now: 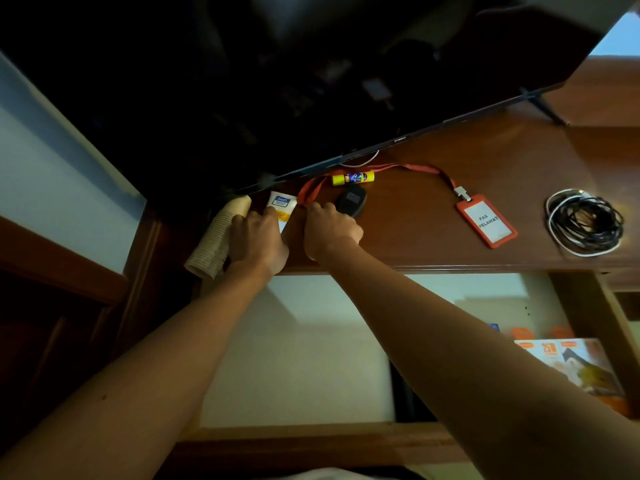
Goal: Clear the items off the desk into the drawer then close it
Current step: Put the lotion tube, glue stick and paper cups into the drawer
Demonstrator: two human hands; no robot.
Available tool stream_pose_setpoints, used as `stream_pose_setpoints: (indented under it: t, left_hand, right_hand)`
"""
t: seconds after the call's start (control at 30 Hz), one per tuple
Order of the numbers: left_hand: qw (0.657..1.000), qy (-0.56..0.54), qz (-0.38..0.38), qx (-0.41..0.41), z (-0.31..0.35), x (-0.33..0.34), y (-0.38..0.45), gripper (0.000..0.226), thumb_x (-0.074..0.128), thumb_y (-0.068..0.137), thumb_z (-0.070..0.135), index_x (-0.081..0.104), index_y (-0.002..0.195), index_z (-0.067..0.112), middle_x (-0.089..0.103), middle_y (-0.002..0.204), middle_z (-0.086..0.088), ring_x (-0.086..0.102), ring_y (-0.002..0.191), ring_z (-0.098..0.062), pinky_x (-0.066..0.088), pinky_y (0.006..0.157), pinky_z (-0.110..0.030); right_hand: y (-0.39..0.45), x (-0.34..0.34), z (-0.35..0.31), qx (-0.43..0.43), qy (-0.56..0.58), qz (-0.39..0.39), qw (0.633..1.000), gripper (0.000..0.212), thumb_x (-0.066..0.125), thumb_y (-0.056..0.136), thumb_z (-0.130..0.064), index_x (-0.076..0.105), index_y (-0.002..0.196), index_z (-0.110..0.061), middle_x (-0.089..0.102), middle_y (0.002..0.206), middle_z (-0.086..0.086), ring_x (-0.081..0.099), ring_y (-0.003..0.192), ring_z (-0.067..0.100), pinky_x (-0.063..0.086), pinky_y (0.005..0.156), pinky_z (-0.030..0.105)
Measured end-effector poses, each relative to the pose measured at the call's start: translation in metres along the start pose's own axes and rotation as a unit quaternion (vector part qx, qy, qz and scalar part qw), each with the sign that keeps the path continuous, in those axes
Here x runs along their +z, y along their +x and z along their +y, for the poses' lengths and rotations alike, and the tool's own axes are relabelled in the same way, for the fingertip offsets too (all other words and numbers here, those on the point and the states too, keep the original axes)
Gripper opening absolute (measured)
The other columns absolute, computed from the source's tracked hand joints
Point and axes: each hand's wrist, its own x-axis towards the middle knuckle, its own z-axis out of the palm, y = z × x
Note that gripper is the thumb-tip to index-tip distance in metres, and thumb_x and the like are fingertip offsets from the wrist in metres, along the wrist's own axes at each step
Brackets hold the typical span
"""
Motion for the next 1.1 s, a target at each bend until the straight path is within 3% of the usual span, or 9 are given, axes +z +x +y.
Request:
stream_pose_setpoints:
  t: [0.03,0.1,0.17,0.33,0.43,0.53,0.8,0.97,1.1]
  left_hand:
    - [1.000,-0.005,0.002,-0.003,0.001,0.001,-0.003,0.040,0.066,0.088,0.024,0.054,0.123,0.008,0.063,0.118,-0.020,0.056,0.110,-0.039,0.043,0.094,-0.045]
    - [1.000,-0.011,0.003,-0.011,0.004,0.002,-0.008,0.040,0.066,0.088,0.023,0.055,0.123,0.007,0.063,0.118,-0.021,0.057,0.110,-0.040,0.043,0.094,-0.045]
    - [0.999,-0.026,0.000,-0.026,0.009,0.002,-0.014,0.043,0.066,0.088,0.024,0.054,0.126,0.007,0.061,0.119,-0.022,0.055,0.113,-0.041,0.044,0.094,-0.046]
    - [0.997,-0.049,-0.012,-0.064,0.016,0.008,-0.014,0.054,0.071,0.083,0.029,0.051,0.129,0.010,0.058,0.123,-0.022,0.053,0.116,-0.043,0.049,0.089,-0.050]
    - [0.993,-0.070,-0.025,-0.086,0.017,0.007,-0.010,0.053,0.070,0.083,0.031,0.049,0.128,0.013,0.062,0.120,-0.021,0.056,0.113,-0.044,0.053,0.087,-0.051]
    - [0.990,-0.095,-0.022,-0.104,0.021,0.007,-0.016,0.050,0.068,0.086,0.029,0.048,0.129,0.013,0.063,0.120,-0.020,0.059,0.111,-0.045,0.054,0.086,-0.051]
    - [0.979,-0.178,0.004,-0.104,0.047,0.032,-0.088,0.047,0.071,0.086,0.029,0.051,0.127,0.020,0.060,0.123,-0.016,0.056,0.114,-0.039,0.049,0.088,-0.046]
    - [0.976,-0.203,0.040,-0.063,0.061,0.054,-0.147,0.043,0.072,0.085,0.028,0.052,0.122,0.022,0.059,0.121,-0.012,0.055,0.110,-0.037,0.051,0.084,-0.045]
    - [0.981,-0.184,0.010,-0.064,0.064,0.080,-0.184,0.046,0.071,0.085,0.029,0.049,0.125,0.024,0.059,0.118,-0.011,0.056,0.104,-0.034,0.052,0.077,-0.042]
  right_hand:
    - [-0.001,0.000,0.003,0.005,-0.009,-0.008,1.000,0.065,0.067,0.091,-0.019,0.037,0.148,-0.017,0.043,0.146,0.014,0.056,0.116,0.048,0.051,0.077,0.047]
    - [-0.002,0.001,0.009,0.012,-0.026,-0.029,0.999,0.084,0.065,0.092,-0.018,0.015,0.159,-0.021,0.013,0.164,0.017,0.051,0.121,0.052,0.048,0.071,0.044]
    - [-0.003,0.001,0.015,0.029,-0.010,-0.038,0.999,0.092,0.065,0.091,-0.020,0.004,0.160,-0.024,-0.005,0.166,0.018,0.045,0.127,0.053,0.047,0.073,0.044]
    - [-0.001,0.002,0.031,0.037,0.064,0.023,0.997,0.066,0.061,0.095,-0.025,0.026,0.150,-0.018,0.015,0.157,0.029,0.041,0.130,0.051,0.046,0.098,0.049]
    - [-0.008,-0.002,0.037,0.058,0.107,0.022,0.992,0.068,0.065,0.090,-0.018,0.027,0.147,-0.016,0.031,0.145,0.034,0.042,0.126,0.051,0.046,0.098,0.046]
    - [-0.021,-0.004,0.049,0.050,0.142,0.019,0.988,0.062,0.064,0.089,-0.016,0.030,0.141,-0.015,0.050,0.131,0.028,0.047,0.120,0.046,0.045,0.091,0.044]
    - [-0.076,0.007,0.079,0.042,0.221,0.039,0.974,0.077,0.063,0.085,-0.015,0.020,0.149,-0.016,0.044,0.133,0.020,0.044,0.121,0.045,0.044,0.097,0.052]
    - [-0.120,0.032,0.106,0.017,0.208,0.042,0.977,0.088,0.069,0.079,-0.020,0.015,0.149,-0.022,0.045,0.126,0.016,0.050,0.112,0.043,0.052,0.085,0.049]
    - [-0.147,0.060,0.133,0.022,0.173,-0.018,0.984,0.100,0.071,0.080,-0.023,0.005,0.154,-0.031,0.044,0.124,0.016,0.053,0.109,0.043,0.052,0.078,0.048]
